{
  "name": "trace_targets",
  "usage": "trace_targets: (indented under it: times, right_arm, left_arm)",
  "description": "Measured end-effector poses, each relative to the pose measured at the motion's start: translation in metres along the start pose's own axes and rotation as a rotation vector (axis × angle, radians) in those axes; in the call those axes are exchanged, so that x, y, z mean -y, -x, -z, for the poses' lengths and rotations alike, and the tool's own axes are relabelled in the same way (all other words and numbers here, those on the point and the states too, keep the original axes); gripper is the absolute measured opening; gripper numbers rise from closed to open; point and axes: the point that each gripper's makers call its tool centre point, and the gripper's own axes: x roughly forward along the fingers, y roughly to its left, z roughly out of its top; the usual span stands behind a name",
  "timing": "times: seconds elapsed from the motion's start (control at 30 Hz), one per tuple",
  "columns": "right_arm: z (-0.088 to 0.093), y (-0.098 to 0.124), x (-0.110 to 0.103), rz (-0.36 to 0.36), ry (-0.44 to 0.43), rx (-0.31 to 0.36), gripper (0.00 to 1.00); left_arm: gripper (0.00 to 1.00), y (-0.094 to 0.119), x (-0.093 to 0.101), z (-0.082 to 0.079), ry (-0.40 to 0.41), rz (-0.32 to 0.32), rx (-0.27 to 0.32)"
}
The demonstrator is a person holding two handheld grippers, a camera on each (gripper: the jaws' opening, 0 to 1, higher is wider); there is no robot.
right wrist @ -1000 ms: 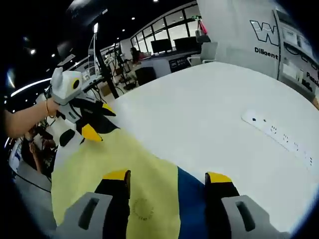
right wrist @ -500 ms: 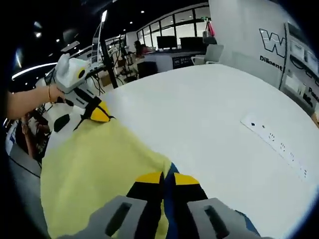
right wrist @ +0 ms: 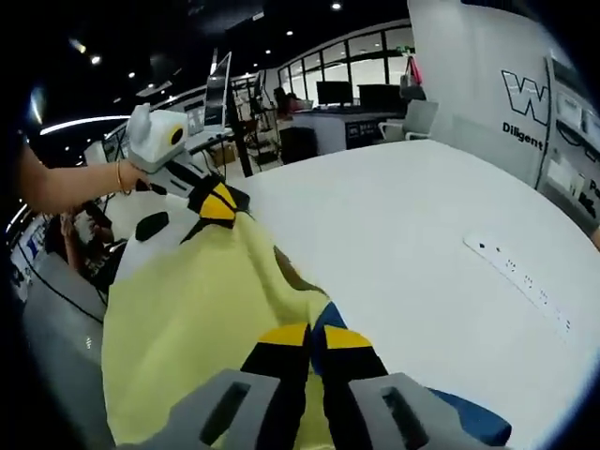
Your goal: Fold the garment on the visible template until the final outline fits inside the template.
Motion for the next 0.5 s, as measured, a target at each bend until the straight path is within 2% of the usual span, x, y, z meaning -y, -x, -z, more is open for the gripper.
trace_targets:
  times: [0.1,0.23,0.37,0.5]
  right_arm:
    - [0.013,0.003,-0.013,-0.018,0.017,-0.027,0.0]
    - [0.03,0.004,-0.029,-0.043,0.0,-0.058,0.0]
    - [0.045,0.004,-0.04,-0.059,-0.003,-0.094,0.0]
    - [0.05,0.006,-0.048,-0.067,-0.021,-0.099,0.0]
  left_arm:
    - [0.01,0.006,0.01,0.003,-0.021,0.009,0.007]
    - [0.01,0.01,0.023,0.013,-0.002,0.039,-0.002]
    - [0.02,0.012,0.036,0.023,-0.005,0.079,-0.036]
    - [0.02,0.014,0.044,0.033,0.024,0.108,-0.068]
